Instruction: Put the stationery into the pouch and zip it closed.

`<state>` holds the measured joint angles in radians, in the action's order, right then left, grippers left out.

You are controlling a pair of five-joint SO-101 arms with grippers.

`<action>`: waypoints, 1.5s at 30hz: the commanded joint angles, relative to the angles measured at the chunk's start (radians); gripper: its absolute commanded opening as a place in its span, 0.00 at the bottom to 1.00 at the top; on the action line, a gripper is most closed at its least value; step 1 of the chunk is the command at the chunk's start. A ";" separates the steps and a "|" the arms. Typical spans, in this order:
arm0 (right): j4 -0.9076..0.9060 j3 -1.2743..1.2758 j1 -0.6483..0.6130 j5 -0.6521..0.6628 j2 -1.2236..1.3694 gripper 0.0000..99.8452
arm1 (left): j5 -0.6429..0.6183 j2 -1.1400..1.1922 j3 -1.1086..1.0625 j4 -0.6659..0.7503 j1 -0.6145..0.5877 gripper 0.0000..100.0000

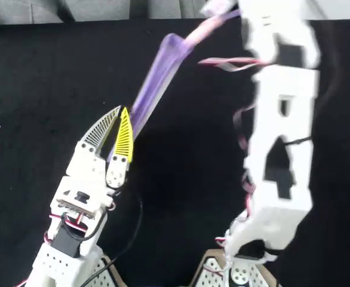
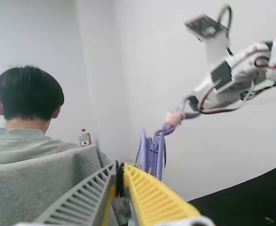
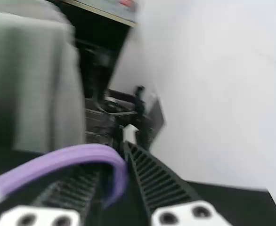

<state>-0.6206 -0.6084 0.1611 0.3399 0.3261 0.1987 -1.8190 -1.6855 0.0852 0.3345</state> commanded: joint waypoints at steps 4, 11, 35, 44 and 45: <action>-0.144 -0.526 0.137 0.009 0.320 0.01 | -0.009 -0.008 -0.005 0.061 0.005 0.03; -0.407 -0.947 0.115 0.011 0.495 0.01 | -0.008 -0.008 -0.013 0.051 0.002 0.03; -0.856 -1.021 -0.437 0.218 -0.047 0.01 | 0.000 -0.008 0.180 -0.448 0.153 0.19; -0.875 -1.020 -0.505 0.221 -0.148 0.01 | 0.000 -0.008 0.222 -0.450 0.113 0.19; -0.885 -1.020 -0.517 0.222 -0.162 0.01 | 0.002 -0.008 0.232 -0.450 0.113 0.19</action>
<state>-1.4814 -1.5965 -0.3099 0.5485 0.2432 0.2002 -1.8190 -1.5520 -0.3629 0.4572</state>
